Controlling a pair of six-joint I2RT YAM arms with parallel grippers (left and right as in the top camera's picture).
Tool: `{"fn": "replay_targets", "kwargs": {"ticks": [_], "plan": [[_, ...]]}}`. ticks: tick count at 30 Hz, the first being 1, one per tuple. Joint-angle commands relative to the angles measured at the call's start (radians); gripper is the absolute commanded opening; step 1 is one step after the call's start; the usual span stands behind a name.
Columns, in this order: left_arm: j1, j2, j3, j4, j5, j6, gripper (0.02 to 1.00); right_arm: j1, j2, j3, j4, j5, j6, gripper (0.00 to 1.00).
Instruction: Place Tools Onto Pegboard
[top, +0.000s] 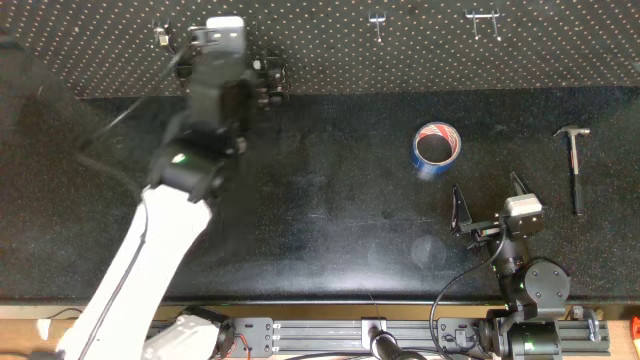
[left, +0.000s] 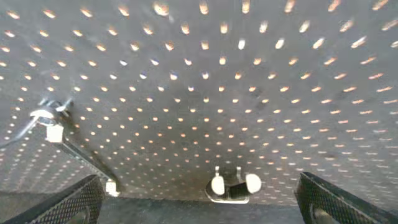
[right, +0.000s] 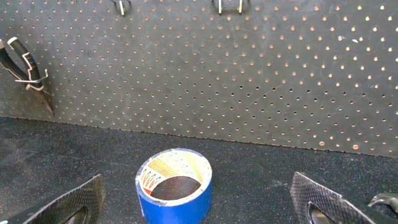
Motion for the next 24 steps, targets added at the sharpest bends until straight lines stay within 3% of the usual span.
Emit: {"fn": "replay_targets", "kwargs": {"ticks": [1,10,16,24], "plan": [[0.128,-0.25,-0.136,-0.052,0.28,-0.003,0.996,0.008,-0.007,-0.003,-0.005,0.002,-0.014,0.976],[0.17,-0.68,-0.329,-0.183,0.272,-0.003,0.996,0.008,-0.007,-0.003,-0.005,0.002,-0.014,0.976],[0.17,-0.75,-0.329,-0.256,0.284,-0.009,0.996,0.008,-0.007,-0.003,-0.005,0.002,-0.014,0.976],[0.17,-0.75,-0.329,-0.259,0.394,-0.01,0.996,0.008,-0.007,-0.003,-0.005,0.002,-0.014,0.976]]}}
